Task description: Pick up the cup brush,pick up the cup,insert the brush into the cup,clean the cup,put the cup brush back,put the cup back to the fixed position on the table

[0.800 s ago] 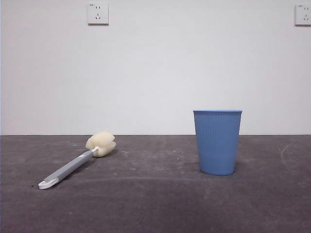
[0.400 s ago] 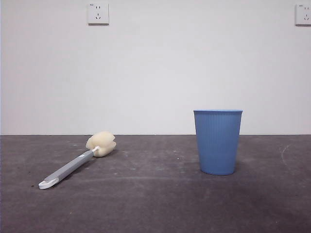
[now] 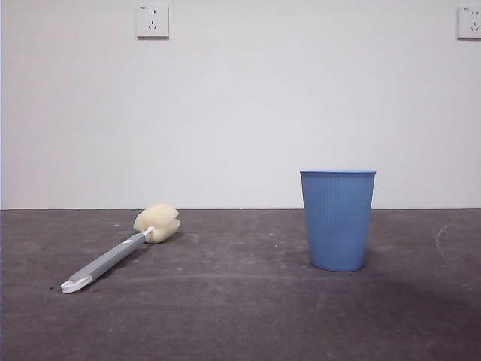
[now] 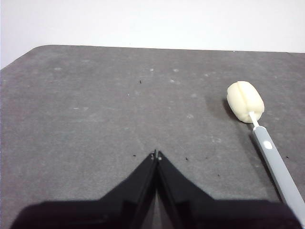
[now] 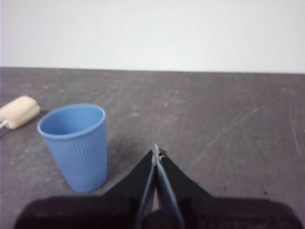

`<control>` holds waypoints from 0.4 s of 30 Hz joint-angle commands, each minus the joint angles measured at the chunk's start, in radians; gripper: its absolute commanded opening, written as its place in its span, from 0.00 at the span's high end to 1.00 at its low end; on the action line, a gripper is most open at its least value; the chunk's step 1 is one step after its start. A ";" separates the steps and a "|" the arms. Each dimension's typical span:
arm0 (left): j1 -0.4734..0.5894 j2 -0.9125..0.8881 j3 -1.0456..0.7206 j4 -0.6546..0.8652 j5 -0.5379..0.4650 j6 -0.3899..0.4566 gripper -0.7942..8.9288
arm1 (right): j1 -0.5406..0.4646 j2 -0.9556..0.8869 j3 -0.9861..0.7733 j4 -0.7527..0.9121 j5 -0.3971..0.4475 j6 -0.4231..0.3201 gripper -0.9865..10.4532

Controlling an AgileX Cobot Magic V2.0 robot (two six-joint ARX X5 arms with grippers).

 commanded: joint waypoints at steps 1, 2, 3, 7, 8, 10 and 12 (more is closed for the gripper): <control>0.001 -0.002 -0.014 0.008 0.005 -0.006 0.92 | -0.001 -0.009 -0.040 0.009 -0.001 0.023 0.91; 0.001 -0.002 -0.014 0.008 0.006 -0.006 0.92 | -0.001 -0.009 -0.053 0.009 0.000 0.030 0.91; 0.001 -0.002 -0.014 0.008 0.005 -0.006 0.92 | -0.001 -0.009 -0.066 0.009 -0.001 0.041 0.91; 0.001 -0.002 -0.014 0.009 0.006 -0.006 0.92 | -0.001 -0.009 -0.067 -0.023 0.000 0.044 0.91; 0.001 -0.002 -0.014 0.009 0.005 -0.006 0.92 | -0.001 -0.009 -0.067 -0.023 0.000 0.044 0.91; 0.001 -0.002 -0.014 0.008 0.005 -0.006 0.92 | -0.001 -0.009 -0.067 -0.023 0.000 0.044 0.91; 0.001 -0.002 -0.014 0.008 0.006 -0.006 0.92 | -0.001 -0.009 -0.067 -0.023 0.000 0.045 0.91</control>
